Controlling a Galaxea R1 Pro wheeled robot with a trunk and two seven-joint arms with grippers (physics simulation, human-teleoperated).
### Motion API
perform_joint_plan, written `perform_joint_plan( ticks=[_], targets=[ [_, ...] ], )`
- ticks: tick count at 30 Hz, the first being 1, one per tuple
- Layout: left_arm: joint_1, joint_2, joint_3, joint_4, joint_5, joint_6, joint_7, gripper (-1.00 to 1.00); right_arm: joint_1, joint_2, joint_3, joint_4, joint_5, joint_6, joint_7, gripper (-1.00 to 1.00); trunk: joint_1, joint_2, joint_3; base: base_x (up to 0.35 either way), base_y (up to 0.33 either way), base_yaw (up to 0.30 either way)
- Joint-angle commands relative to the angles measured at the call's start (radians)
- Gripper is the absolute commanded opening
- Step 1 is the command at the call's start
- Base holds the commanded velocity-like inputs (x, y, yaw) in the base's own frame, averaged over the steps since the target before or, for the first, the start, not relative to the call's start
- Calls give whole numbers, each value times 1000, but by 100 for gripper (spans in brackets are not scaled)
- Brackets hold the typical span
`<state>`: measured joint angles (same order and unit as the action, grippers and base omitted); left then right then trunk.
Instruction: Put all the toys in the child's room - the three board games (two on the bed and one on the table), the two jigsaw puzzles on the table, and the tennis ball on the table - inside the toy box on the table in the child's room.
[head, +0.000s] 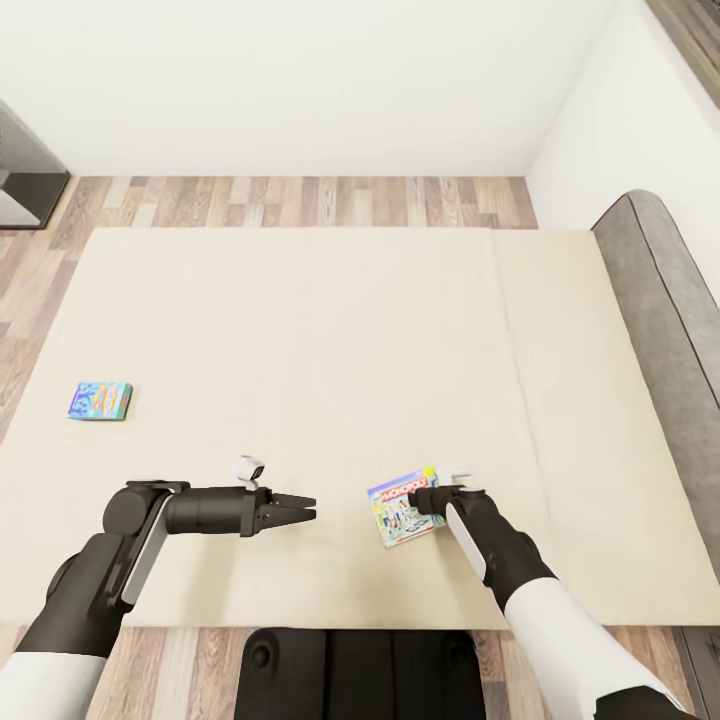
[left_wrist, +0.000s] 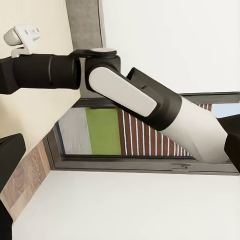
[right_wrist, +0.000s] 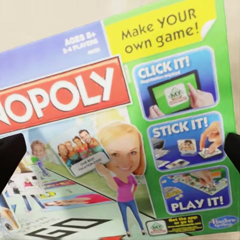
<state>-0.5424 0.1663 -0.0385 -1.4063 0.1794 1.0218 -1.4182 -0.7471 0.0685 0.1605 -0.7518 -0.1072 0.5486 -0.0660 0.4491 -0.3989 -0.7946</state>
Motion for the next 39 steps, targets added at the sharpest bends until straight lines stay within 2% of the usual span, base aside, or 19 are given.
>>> perform_joint_plan(
  ticks=[1, 16, 39],
  targets=[
    [0, 1, -1, 0, 3, 11, -1, 100, 0, -1, 2, 45, -2, 5, -9, 100, 1, -1, 0, 0, 0, 0],
    [0, 1, -1, 0, 3, 11, 0, 100, 0, 0, 4, 41, 0, 8, -10, 100, 1, -1, 4, 0, 0, 0],
    [0, 1, 0, 0, 3, 11, 22, 100, 0, 2, 4, 40, 0, 9, -13, 100, 1, -1, 37, 0, 0, 0]
  ],
)
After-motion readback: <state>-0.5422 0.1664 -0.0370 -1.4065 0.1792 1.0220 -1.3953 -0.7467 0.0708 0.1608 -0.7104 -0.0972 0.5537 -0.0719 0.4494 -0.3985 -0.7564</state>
